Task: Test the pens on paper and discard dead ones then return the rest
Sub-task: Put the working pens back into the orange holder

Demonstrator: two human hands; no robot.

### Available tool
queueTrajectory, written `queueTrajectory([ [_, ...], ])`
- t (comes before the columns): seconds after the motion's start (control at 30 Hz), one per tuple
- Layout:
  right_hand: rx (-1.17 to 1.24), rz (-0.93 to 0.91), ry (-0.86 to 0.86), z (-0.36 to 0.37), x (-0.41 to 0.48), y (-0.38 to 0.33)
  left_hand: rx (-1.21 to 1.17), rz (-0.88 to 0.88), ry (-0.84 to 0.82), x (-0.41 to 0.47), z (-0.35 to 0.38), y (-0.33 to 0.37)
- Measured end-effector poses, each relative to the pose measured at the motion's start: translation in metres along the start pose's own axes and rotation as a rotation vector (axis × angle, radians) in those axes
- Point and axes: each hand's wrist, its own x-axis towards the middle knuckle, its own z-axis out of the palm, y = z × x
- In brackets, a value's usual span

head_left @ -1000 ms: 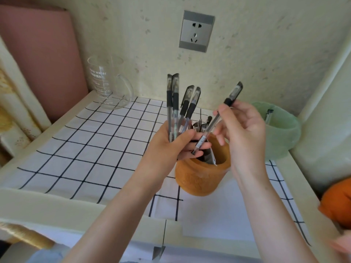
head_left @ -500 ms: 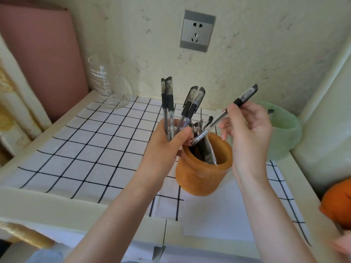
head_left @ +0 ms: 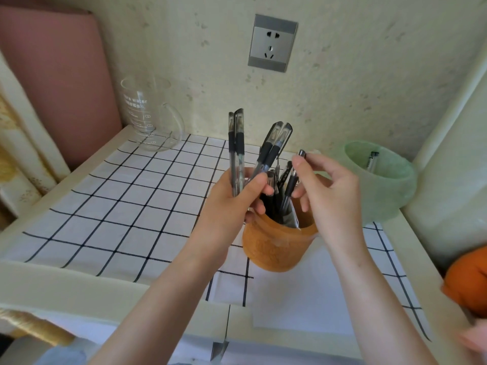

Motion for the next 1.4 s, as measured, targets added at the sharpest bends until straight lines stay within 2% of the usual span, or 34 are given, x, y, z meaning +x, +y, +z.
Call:
queueTrajectory([
  [0.23, -0.03, -0.11, -0.06, -0.001, -0.004, -0.001, -0.034, 0.004, -0.032, -0.002, 0.002, 0.0],
  [0.4, 0.129, -0.044, -0.082, -0.005, -0.006, -0.01, -0.048, 0.019, -0.056, -0.002, 0.002, 0.001],
  [0.57, 0.12, 0.014, -0.116, -0.005, -0.006, -0.013, -0.068, 0.024, -0.143, -0.004, 0.006, 0.004],
  [0.73, 0.357, 0.102, 0.022, -0.008, -0.001, -0.016, -0.111, -0.016, -0.134, -0.006, 0.01, 0.005],
  [0.87, 0.469, 0.054, 0.175, -0.02, 0.008, -0.013, -0.067, -0.017, -0.099, -0.006, 0.008, 0.005],
  [1.0, 0.357, 0.047, 0.23, -0.029, 0.014, -0.006, 0.008, 0.005, -0.071, -0.004, 0.007, 0.004],
  [1.2, -0.143, 0.102, 0.018, -0.026, 0.013, 0.016, 0.007, 0.0, -0.087, -0.004, 0.006, 0.003],
  [1.27, -0.247, 0.047, 0.081, -0.023, 0.01, 0.014, 0.016, 0.012, -0.095, -0.003, 0.006, 0.003],
  [1.33, -0.2, -0.043, 0.147, -0.021, 0.007, 0.004, 0.026, 0.023, -0.099, -0.003, 0.006, 0.002],
  [1.4, -0.054, -0.022, 0.053, -0.017, 0.003, -0.007, 0.013, 0.024, -0.103, -0.004, 0.006, 0.002],
])
